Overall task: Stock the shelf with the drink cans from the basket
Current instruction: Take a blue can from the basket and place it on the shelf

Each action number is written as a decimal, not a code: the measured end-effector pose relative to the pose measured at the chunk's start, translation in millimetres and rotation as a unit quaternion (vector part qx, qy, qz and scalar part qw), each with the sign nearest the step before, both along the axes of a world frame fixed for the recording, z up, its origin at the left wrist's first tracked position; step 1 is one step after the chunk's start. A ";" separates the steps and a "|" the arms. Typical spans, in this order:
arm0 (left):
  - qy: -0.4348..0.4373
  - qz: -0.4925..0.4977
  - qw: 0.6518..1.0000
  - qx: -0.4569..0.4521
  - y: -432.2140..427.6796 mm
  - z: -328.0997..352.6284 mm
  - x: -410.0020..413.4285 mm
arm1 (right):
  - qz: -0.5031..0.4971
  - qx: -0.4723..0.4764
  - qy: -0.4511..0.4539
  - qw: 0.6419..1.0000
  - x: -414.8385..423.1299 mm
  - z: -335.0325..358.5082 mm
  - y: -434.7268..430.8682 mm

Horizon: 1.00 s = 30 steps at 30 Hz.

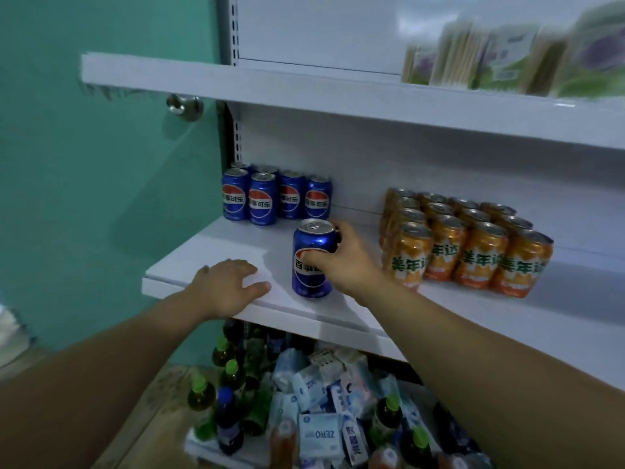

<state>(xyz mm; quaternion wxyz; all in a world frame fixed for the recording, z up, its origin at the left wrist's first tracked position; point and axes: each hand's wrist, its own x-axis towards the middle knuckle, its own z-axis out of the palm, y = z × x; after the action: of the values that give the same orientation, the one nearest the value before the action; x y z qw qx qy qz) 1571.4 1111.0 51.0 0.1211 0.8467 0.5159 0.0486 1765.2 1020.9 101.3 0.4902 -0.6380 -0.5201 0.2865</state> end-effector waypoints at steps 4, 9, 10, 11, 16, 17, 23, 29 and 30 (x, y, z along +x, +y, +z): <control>0.032 0.042 0.999 -0.006 29.8 4.5 7.2 | -0.002 0.013 -0.018 1.000 -5.0 -10.1 46.2; 0.047 0.050 0.998 0.011 42.0 -11.2 8.3 | -0.027 0.008 -0.062 0.998 -0.5 -17.2 106.1; 0.044 0.050 0.998 0.012 42.9 -12.6 8.0 | -0.036 0.011 -0.063 0.997 0.6 -18.0 117.2; 0.041 0.052 0.998 0.013 43.5 -12.8 7.9 | -0.046 0.012 -0.068 0.997 1.5 -19.3 127.6; 0.018 0.057 0.998 0.022 43.8 -16.0 7.9 | -0.073 0.044 -0.084 0.993 7.4 -26.3 167.5; 0.016 0.057 0.998 0.026 43.8 -16.9 7.4 | -0.074 0.049 -0.086 0.992 8.6 -27.1 173.5; 0.031 0.053 0.997 0.042 45.2 -18.2 6.5 | -0.089 0.069 -0.095 0.989 11.6 -31.5 202.1; 0.026 0.051 0.997 0.042 44.9 -18.3 5.3 | -0.110 0.068 -0.094 0.987 10.3 -40.9 213.0; 0.025 0.052 0.998 0.038 45.4 -18.1 5.6 | -0.111 0.056 -0.094 0.988 10.0 -40.1 212.5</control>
<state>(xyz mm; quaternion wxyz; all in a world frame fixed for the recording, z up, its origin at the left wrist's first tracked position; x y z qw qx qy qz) 1577.0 1156.4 32.9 0.0729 0.8236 0.5599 0.0533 1775.2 1233.4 61.1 0.5032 -0.6871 -0.5052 0.1396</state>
